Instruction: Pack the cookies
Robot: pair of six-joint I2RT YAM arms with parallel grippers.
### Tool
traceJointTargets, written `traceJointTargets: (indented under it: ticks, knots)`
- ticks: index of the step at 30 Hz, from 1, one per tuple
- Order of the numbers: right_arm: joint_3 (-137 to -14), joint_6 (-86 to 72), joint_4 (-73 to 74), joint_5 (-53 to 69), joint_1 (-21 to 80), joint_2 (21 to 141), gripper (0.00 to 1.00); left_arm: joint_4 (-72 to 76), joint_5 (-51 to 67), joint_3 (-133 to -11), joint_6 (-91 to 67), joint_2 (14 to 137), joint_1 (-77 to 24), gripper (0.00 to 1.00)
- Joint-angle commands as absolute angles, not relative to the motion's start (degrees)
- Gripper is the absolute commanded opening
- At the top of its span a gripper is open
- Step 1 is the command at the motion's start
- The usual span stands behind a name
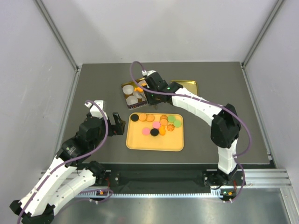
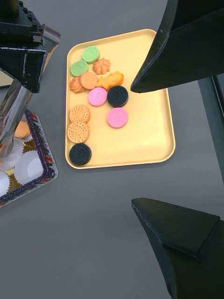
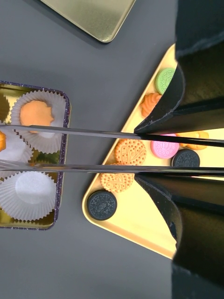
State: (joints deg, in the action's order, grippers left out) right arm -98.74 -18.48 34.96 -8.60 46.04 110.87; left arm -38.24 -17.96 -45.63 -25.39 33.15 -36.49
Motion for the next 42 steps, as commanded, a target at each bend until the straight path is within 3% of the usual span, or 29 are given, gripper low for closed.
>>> traceJointTargets:
  ticks: [1,5,15,21,34,42]
  knots:
    - [-101.69,-18.11,32.70,-9.67,45.44,110.83,0.37,-37.97,-18.63,-45.79,-25.58,32.96,-36.65,0.99]
    - [-101.69,-17.93,32.78,-9.40,45.44,110.83,0.41,-37.88,-18.63,-45.88,-25.58,32.96,-36.65,0.99]
    - [-102.22,-17.58,33.66,-9.58,45.44,109.25,0.42,-37.88,-18.72,-45.79,-25.58,33.05,-36.65,0.99]
    - [-100.90,-17.67,35.68,-9.58,45.44,101.45,0.42,-37.97,-18.63,-45.79,-25.58,33.14,-36.65,0.99]
    - [-68.84,-23.28,36.29,-10.72,48.60,72.00,0.41,-37.62,-17.58,-45.79,-25.40,33.57,-36.65,0.99]
    - [-57.76,-30.05,41.13,-16.69,60.11,63.38,0.40,-37.44,-17.23,-45.70,-25.31,33.13,-36.65,0.99]
